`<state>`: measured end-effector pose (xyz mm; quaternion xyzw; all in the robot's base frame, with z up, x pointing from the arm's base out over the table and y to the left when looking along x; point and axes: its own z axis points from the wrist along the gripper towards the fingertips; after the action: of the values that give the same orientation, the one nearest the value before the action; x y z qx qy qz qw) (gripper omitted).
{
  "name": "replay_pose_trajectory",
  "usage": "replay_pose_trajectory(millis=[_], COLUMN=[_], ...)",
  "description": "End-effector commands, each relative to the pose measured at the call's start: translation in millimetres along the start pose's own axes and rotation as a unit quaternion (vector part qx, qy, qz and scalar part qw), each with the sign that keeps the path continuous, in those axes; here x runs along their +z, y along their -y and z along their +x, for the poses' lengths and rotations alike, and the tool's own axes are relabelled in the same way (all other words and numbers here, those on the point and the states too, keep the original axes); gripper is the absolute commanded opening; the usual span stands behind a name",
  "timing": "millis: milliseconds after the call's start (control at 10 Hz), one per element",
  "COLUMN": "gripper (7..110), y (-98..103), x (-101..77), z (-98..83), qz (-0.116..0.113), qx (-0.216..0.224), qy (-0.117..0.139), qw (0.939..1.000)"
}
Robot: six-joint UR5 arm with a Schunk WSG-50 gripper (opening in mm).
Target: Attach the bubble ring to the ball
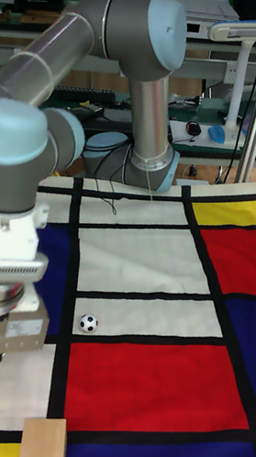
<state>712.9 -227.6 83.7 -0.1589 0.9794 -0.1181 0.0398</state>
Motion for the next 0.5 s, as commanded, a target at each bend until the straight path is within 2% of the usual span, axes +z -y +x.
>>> replay_pose_trajectory(millis=[0,100,200,300,400], gripper=[7,7,7,7,7], y=[28.5,42.9,34.4,23.0,22.0], x=[24.7,24.1,27.3,29.3,30.1], z=[7.9,10.1,5.7,1.3,4.6], qz=[0.013,0.04,0.024,-0.005,-0.014], qx=[-0.035,-0.032,-0.004,0.004,-0.005], qy=[-0.029,-0.033,-0.024,-0.01,-0.008], qw=[0.9989,0.9981,0.9994,0.9999,0.9999])
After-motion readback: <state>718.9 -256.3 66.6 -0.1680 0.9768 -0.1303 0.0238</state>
